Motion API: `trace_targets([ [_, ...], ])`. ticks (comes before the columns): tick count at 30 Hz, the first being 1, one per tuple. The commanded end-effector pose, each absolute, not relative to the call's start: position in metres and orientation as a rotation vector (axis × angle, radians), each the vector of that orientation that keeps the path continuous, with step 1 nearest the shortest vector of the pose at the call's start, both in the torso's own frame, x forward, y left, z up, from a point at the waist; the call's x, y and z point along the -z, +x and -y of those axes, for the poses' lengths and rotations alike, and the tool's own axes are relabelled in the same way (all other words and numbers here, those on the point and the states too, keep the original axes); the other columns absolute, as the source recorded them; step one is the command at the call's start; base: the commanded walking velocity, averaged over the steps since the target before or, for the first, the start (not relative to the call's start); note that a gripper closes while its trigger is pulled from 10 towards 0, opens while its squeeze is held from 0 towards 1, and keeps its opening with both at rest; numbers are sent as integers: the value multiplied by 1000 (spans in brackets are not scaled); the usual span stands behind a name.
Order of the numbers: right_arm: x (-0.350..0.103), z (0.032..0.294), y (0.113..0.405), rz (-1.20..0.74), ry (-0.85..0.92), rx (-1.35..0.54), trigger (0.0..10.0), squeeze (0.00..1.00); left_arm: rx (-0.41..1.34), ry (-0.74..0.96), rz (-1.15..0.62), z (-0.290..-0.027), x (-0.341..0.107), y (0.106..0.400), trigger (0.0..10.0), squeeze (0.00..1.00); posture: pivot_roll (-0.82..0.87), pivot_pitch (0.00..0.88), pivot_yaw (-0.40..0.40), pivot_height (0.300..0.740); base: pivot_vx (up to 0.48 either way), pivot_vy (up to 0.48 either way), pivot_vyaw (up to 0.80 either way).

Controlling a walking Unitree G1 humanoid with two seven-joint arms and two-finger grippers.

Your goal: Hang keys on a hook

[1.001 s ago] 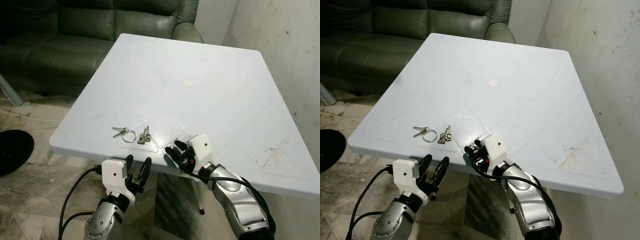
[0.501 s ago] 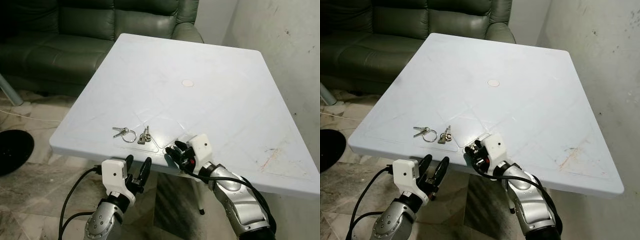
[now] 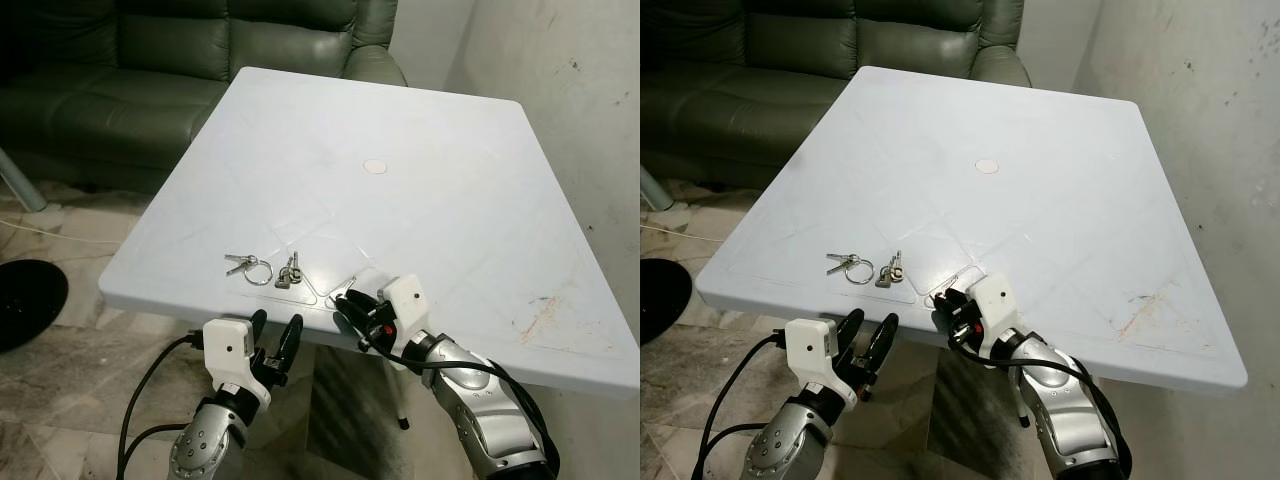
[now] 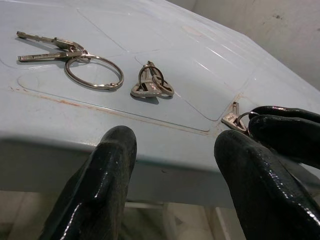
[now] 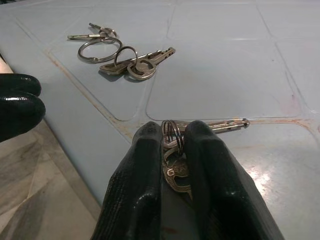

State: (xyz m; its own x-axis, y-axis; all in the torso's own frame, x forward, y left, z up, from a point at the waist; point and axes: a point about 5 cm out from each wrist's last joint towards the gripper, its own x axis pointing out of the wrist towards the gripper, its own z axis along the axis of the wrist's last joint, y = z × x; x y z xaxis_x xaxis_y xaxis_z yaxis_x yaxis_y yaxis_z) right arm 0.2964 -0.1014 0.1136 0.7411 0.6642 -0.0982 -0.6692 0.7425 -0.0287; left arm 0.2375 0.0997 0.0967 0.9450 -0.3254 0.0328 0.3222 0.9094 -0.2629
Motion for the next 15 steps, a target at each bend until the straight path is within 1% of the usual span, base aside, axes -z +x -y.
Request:
trace_targets([
  [1,-113,102,297,-96,-73,-735,10000,0,324,-281,-36,-98,-94,235,10000,0,88,184,-86,740,0,0,0],
  [12,-114,101,299,-83,-96,-701,10000,0,321,-281,-33,-98,-94,236,10000,0,89,185,-88,740,0,0,0],
  [13,-115,100,298,-70,-76,-723,8824,0,321,-281,-33,-98,-94,236,10000,0,89,185,-88,740,0,0,0],
  [14,-115,100,298,-71,-75,-715,8314,0,321,-281,-32,-98,-95,236,10000,0,90,186,-88,740,0,0,0],
  [15,-115,101,298,-74,-78,-699,8314,0,321,-282,-32,-98,-95,236,10000,0,90,186,-88,740,0,0,0],
])
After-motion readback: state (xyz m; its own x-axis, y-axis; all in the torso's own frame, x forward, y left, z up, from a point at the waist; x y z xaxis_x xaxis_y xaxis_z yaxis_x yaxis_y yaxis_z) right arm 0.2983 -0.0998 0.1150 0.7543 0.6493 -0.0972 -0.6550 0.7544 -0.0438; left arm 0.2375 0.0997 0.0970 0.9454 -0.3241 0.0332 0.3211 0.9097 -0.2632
